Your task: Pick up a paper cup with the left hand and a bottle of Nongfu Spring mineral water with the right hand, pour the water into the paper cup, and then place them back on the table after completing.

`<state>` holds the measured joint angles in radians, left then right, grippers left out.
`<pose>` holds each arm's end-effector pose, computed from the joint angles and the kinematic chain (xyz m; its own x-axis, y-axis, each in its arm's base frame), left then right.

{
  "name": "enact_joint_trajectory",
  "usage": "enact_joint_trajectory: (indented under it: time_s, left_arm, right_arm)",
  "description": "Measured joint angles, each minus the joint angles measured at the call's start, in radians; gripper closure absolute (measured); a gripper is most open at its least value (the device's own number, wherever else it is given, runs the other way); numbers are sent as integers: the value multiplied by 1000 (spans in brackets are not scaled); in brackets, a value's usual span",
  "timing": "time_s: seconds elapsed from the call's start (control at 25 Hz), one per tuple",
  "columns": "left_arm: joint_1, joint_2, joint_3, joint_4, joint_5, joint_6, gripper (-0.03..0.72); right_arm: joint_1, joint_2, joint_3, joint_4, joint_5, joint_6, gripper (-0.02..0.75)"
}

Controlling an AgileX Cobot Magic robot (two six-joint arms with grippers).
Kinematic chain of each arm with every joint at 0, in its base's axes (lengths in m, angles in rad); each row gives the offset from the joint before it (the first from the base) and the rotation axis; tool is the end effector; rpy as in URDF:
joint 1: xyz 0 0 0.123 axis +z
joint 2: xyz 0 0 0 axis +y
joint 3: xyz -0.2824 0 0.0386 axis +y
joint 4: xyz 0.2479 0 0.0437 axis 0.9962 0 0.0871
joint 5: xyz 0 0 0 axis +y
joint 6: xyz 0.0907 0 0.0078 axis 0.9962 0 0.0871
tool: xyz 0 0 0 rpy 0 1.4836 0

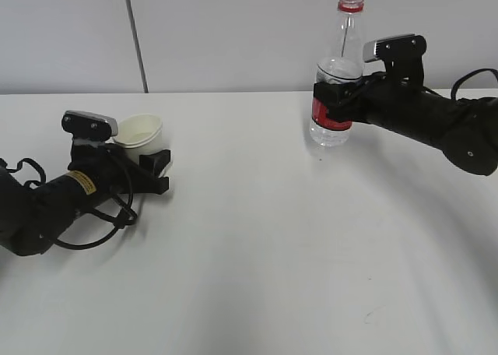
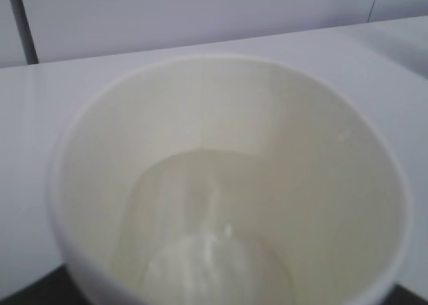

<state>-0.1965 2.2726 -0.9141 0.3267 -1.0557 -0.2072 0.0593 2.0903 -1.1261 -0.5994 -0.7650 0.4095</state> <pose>0.3791 -0.1014 0.0598 -0.2511 0.0091 -0.9679 0.4435 0.8899 -0.1067 0.4301 0.0611 0.1529 -0.1836 -0.0556 -0.9814 -0.4457 0.8946 0.0327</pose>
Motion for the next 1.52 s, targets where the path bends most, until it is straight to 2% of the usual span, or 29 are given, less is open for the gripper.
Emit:
enact_joint_trajectory:
  time_s: [0.4, 0.72, 0.96, 1.36, 1.52]
  left_arm:
    - [0, 1, -3, -19, 1, 0, 293]
    - [0, 1, -3, -21, 19, 0, 183]
    - [0, 0, -1, -21, 28, 0, 167]
    - [0, -102, 118, -23, 39, 22, 166]
    - [0, -161, 195, -73, 39, 65, 166]
  right_arm:
    - [0, 0, 0, -2, 0, 0, 321]
    - [0, 0, 0, -2, 0, 2, 321]
    - [0, 0, 0, -2, 0, 2, 321]
    - [0, 0, 0, -2, 0, 2, 321]
    - [0, 0, 0, -2, 0, 2, 321]
